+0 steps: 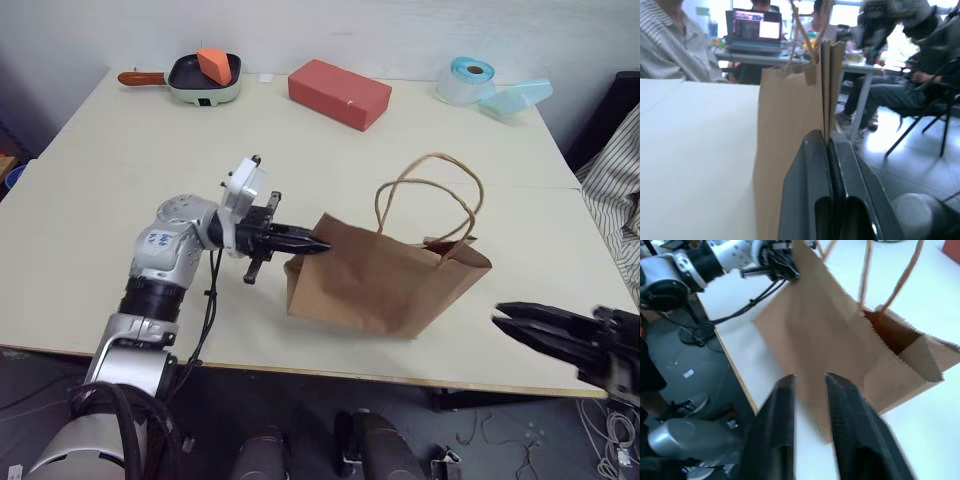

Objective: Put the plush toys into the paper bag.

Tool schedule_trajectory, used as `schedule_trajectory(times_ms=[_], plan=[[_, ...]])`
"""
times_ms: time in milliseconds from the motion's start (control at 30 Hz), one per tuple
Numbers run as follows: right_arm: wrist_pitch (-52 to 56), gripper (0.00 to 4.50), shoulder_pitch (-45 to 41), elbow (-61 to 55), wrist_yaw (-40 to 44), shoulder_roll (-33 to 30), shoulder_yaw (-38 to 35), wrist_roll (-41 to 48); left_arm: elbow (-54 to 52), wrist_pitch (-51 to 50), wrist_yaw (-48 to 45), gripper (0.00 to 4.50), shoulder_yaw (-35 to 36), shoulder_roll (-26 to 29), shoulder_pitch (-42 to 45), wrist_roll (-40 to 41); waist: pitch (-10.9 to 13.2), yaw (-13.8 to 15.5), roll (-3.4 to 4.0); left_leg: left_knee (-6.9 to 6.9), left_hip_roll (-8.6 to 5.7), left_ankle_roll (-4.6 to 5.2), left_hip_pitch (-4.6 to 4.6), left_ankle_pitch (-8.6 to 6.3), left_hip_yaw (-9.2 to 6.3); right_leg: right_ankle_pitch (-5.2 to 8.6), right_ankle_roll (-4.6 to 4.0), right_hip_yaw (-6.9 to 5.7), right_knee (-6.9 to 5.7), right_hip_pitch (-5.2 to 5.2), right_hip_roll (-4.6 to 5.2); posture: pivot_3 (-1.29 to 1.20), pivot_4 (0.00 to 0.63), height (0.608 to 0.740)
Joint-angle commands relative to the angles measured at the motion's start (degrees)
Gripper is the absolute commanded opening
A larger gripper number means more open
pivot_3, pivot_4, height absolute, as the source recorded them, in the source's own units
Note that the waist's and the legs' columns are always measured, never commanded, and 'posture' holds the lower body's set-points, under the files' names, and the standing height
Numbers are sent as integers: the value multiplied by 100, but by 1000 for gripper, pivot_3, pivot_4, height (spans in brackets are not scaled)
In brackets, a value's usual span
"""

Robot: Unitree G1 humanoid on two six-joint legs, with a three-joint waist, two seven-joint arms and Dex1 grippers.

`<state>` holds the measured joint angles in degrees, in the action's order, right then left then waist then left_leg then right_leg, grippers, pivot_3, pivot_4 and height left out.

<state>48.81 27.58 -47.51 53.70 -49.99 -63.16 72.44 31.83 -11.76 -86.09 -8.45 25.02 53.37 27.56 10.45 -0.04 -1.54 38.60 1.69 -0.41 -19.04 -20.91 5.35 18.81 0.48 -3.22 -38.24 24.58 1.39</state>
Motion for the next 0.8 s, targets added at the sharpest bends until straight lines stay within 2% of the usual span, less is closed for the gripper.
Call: schedule_trajectory(times_ms=[33,100,233,267,300,400,533,600,633,700,800], plan=[[-115,2231,346,-332,-184,52,-495,329,971,1135,-641,0,-435,-108,272,-358,1,-23,-5,-4,1,0,1,0,4,0,1,3,2,0,-2,0,150,740],[-203,2961,484,-414,-259,57,-443,291,1288,1417,-641,0,-514,-128,359,-476,3,-22,-8,-15,1,-1,1,0,5,0,1,7,2,0,-2,0,150,740],[-348,4312,333,-211,-311,-174,-52,136,1085,1146,-629,883,-514,232,171,-684,4,-34,-9,-19,1,-2,4,1,5,0,1,7,3,7,-3,0,150,740],[-374,4500,254,-86,-243,-280,58,50,918,997,-609,1196,-482,419,83,-708,4,-34,-9,-19,2,-3,9,1,4,0,1,7,3,7,-2,0,150,740],[-392,4500,187,-24,-236,-358,158,7,819,908,-601,1484,-439,558,20,-724,4,-42,-9,-19,3,-3,10,1,4,0,1,7,3,7,-3,0,150,740],[-503,4500,-206,660,214,-803,503,-400,-105,-80,-421,2399,-44,1499,-342,-452,5,-109,-10,-20,5,-4,11,2,6,0,0,10,1,10,-2,0,150,740],[-648,4500,-734,2058,1283,-1555,683,-1003,-1874,-2561,-360,3646,1131,3405,-992,790,18,-196,-30,-17,11,-7,-2,3,1,1,-2,9,-7,28,-2,0,150,740],[-624,4500,-1031,2650,1678,-1884,779,-1140,-2425,-3296,-417,4245,1749,4078,-1419,1330,17,-160,-28,-15,11,-6,-14,3,2,1,-3,9,-7,39,1,0,150,740],[-593,4500,-1201,2939,1884,-2053,852,-1194,-2641,-3558,-437,4442,2076,4354,-1649,1550,15,-151,-14,-16,9,-4,-11,2,0,2,-3,9,0,34,4,0,150,740],[-598,4500,-1612,3546,2296,-2398,1101,-1285,-2934,-4043,-482,4442,2727,4801,-2059,1950,18,-129,6,-13,5,4,-5,-1,-1,2,-3,10,9,18,9,0,150,740],[-719,4500,-2335,4191,2597,-2670,1691,-1432,-3263,-4115,-338,4442,3268,4968,-2606,2118,19,-85,9,-7,4,8,0,-4,-9,2,-3,6,14,9,10,0,150,740]])
